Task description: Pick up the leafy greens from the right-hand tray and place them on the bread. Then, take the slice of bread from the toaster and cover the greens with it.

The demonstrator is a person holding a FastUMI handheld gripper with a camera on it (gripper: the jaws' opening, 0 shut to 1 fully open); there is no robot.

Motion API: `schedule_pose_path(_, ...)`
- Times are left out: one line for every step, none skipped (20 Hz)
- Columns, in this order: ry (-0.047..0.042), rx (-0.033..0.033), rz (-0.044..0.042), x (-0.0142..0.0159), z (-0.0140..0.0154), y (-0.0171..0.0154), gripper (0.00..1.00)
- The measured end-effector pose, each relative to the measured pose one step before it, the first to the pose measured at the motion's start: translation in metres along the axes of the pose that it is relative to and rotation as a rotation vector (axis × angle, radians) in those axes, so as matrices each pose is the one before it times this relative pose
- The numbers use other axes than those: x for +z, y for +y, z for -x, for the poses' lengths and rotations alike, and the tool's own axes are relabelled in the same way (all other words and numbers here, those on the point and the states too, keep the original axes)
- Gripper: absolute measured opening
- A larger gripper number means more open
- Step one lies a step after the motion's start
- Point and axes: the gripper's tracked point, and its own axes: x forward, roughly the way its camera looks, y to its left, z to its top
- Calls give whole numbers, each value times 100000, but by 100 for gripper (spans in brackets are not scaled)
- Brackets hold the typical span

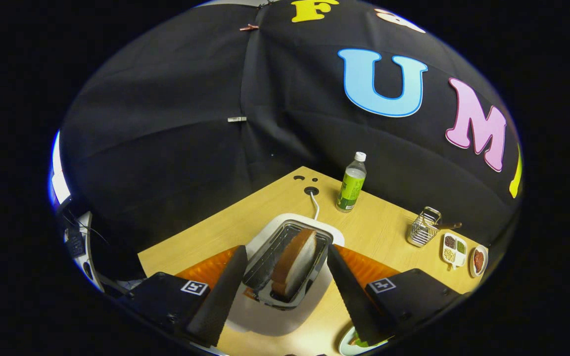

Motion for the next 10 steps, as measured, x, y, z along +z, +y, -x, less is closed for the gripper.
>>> schedule_pose_path(945, -1273, 722, -362, -641, -126, 99)
schedule_pose_path(1148, -1831, 687, -281, -429, -265, 99)
schedule_pose_path(867, -1363, 186, -228, -424, -225, 98)
schedule_pose_path(600, -858, -169, -137, -284, -26, 98)
schedule_pose_path(589, -625, -338, -140, -359, -92, 96)
schedule_pose_path(195, -1016, -126, -20, -312, -190, 95)
schedule_pose_path(-70, -1039, -88, 8, -257, -224, 89)
schedule_pose_path(287, -740, -90, -67, -187, -120, 86)
schedule_pose_path(696, -335, -383, -185, 1, 6, 80)
schedule_pose_path(661, -267, -431, -214, -79, 25, 76)
